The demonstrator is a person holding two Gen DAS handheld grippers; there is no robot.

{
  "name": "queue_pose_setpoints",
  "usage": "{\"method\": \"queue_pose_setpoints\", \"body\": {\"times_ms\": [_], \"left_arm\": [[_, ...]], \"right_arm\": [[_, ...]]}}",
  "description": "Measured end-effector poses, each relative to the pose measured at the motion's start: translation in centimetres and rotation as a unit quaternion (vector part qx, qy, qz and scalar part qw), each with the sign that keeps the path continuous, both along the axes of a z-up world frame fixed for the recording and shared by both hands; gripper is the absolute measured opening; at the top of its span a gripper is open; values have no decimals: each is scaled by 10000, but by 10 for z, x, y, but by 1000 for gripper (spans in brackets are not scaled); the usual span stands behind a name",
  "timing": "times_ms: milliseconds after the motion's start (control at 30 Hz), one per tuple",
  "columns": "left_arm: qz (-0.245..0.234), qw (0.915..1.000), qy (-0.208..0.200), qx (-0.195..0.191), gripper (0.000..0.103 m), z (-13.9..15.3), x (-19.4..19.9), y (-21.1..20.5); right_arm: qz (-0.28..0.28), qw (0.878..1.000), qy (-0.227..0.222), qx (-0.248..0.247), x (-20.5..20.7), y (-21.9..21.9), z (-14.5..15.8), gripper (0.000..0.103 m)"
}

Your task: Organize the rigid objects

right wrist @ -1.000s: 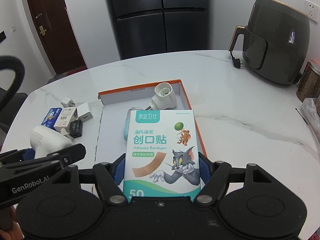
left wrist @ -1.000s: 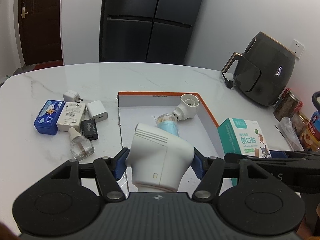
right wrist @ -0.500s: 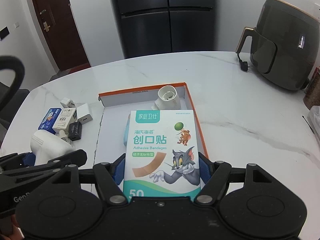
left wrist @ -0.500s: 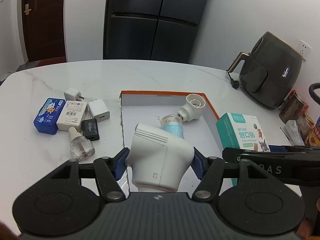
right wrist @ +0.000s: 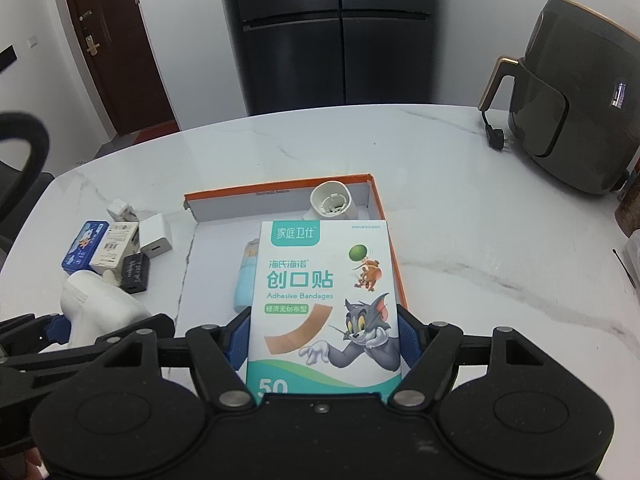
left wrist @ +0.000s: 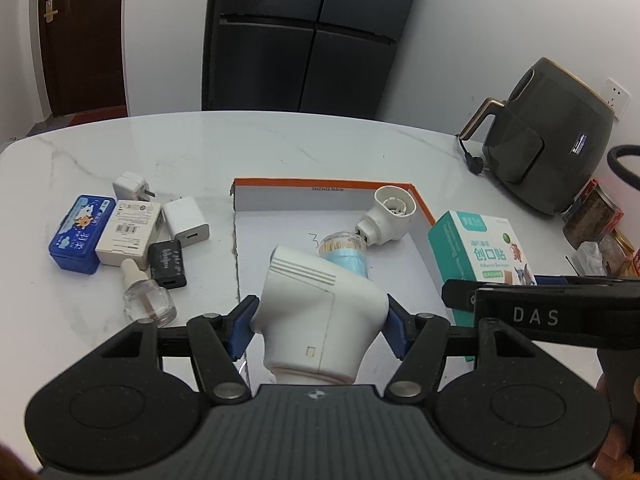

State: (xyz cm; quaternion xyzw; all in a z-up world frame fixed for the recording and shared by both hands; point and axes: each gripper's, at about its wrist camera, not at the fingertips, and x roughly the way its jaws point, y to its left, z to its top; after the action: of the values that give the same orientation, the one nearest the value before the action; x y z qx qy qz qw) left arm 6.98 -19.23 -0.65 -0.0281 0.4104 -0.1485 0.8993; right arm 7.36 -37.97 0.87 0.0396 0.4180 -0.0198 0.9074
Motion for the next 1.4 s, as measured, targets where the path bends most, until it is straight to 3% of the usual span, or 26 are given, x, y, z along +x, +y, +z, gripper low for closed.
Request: {"method": "queue_pose_setpoints", "body": {"times_ms": [767, 1200, 1400], "left_arm": [[80, 9998, 164, -29, 65, -18, 36, -12], [177, 9998, 123, -46, 65, -18, 67, -20], [125, 9998, 141, -73, 65, -21, 82, -30]], "right_arm": [[7, 9996, 284, -13, 29, -21, -29, 84], [159, 9993, -320, -110, 44, -24, -28, 88], [84, 9988, -471, 119, 29, -40, -21, 88]]}}
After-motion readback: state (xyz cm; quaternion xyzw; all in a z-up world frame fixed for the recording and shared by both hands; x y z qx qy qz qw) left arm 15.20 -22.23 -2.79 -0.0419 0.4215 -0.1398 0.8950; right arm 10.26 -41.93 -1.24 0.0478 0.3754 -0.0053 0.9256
